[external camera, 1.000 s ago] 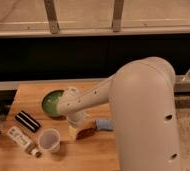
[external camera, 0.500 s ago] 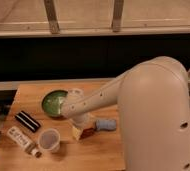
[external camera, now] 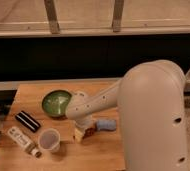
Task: Place the pepper in the ceramic bowl
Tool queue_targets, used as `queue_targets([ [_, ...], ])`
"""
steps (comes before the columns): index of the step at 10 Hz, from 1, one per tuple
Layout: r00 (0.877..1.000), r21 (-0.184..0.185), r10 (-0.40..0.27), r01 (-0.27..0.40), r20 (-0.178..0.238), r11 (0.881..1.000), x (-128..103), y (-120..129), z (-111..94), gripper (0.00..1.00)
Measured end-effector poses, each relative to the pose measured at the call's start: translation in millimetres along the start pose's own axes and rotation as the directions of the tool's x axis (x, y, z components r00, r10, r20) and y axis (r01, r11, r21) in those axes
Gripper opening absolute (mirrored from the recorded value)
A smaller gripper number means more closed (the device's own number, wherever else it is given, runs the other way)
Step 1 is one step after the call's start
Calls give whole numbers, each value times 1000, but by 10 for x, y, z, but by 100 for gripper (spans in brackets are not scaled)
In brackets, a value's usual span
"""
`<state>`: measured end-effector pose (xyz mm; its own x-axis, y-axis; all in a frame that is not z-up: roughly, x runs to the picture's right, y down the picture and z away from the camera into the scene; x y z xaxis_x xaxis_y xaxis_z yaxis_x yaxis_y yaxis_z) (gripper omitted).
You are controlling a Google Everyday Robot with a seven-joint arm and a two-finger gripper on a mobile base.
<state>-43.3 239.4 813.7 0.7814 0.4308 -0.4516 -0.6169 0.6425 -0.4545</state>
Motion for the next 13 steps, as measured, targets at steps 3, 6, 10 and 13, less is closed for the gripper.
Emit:
queue_targets([
  [3,1000,8,-10,10,13,1000,21,2,46,61],
  [6,1000,17,6,-6,3,1000,41,19,33,31],
  [10,1000,22,26,-26,5,999,44,8,10,0],
  [13,999,28,39,-40,30,999,-22,-59,-111,0],
])
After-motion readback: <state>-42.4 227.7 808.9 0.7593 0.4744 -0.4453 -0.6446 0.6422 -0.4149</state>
